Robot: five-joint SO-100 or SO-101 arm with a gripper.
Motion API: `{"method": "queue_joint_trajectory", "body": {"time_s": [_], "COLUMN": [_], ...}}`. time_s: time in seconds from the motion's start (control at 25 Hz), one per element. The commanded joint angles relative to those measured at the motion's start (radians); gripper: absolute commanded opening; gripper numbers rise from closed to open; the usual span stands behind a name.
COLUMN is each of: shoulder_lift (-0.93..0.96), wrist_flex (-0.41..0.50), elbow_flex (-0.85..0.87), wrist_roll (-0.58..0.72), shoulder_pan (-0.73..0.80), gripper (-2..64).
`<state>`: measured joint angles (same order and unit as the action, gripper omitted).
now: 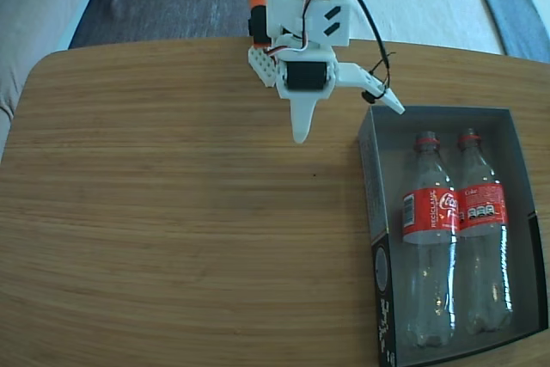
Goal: Grasp the bottles and put them in the box.
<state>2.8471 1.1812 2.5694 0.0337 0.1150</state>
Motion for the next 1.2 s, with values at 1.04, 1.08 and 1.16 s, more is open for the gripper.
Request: {"method": "queue_joint_trajectory", "body": {"time_s": [1.04, 1.08, 1.16], "shoulder_lift": [0.276, 0.276, 0.276], "wrist_flex": [-0.011, -0.011, -0.011], "elbow_flex": [0.201, 0.201, 0.201], "wrist_roll": [0.002, 0.002, 0.002], "shoulder_pan": [-0.014, -0.014, -0.014], "gripper": [-0.1, -0.1, -0.1]}}
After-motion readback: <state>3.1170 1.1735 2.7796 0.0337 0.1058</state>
